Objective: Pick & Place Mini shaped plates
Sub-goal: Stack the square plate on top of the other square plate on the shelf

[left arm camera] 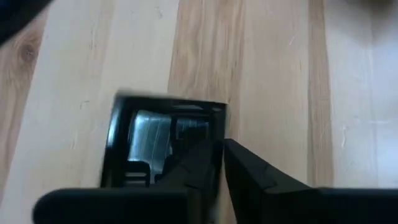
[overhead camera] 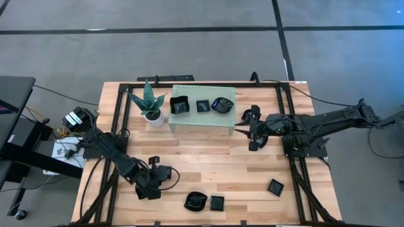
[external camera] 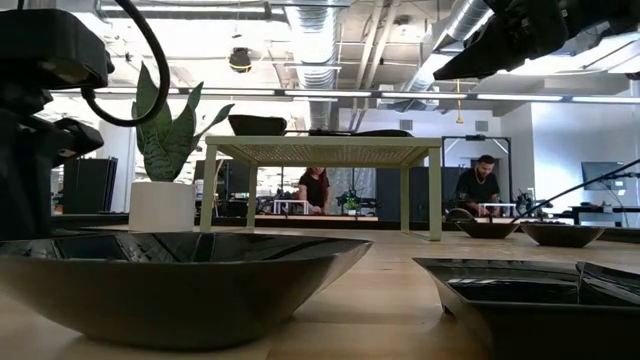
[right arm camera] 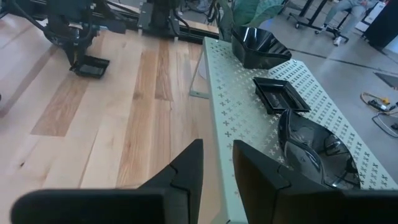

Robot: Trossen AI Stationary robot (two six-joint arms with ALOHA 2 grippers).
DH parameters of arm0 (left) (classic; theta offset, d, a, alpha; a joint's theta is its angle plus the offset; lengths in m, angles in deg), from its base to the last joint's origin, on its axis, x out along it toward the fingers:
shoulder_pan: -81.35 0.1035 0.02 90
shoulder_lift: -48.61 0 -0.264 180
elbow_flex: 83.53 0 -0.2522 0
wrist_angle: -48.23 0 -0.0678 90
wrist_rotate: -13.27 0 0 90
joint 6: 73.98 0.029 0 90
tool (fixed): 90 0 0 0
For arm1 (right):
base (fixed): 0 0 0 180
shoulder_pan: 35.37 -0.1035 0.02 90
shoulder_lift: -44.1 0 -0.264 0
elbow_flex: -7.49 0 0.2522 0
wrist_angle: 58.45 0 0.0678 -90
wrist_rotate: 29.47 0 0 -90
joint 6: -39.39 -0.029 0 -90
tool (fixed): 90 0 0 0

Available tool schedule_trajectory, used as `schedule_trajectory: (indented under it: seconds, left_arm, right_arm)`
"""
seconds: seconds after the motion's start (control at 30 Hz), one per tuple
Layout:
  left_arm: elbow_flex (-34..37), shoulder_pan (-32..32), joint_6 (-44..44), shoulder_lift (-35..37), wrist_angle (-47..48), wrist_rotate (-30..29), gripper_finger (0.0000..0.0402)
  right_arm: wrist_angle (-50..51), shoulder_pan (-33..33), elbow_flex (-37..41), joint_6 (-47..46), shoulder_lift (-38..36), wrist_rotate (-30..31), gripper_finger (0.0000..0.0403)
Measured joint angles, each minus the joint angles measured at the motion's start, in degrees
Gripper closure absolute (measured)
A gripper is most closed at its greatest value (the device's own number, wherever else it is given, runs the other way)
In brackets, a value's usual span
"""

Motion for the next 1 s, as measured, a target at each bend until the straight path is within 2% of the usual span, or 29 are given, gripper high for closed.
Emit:
schedule_trajectory:
  seconds: [0.17,0.37,0.53,0.77,0.9,1.0]
  left_arm:
    - [-0.02,0.00,0.00,0.00,-0.36,-0.31,0.0392]
    - [-0.02,0.36,0.02,0.06,-5.19,-2.15,0.0394]
    - [-2.03,3.00,0.12,0.07,-7.52,-2.54,0.0396]
    - [-6.88,8.12,14.52,0.07,-8.19,-2.51,0.0397]
    - [-7.33,11.15,17.84,0.09,-7.89,-0.71,0.0397]
    - [-7.33,12.90,21.86,0.09,-9.44,-1.72,0.0397]
  right_arm:
    - [0.00,0.00,0.00,0.02,0.00,0.00,0.0321]
    - [0.00,0.00,0.00,0.52,0.00,-0.01,0.0321]
    - [0.00,0.00,0.00,0.52,0.00,0.00,0.0321]
    - [0.00,0.00,0.00,0.68,0.00,0.00,0.0321]
    - [0.00,0.00,0.00,0.68,0.00,-0.01,0.0321]
    - [-0.02,0.00,0.00,1.12,0.00,-0.01,0.0321]
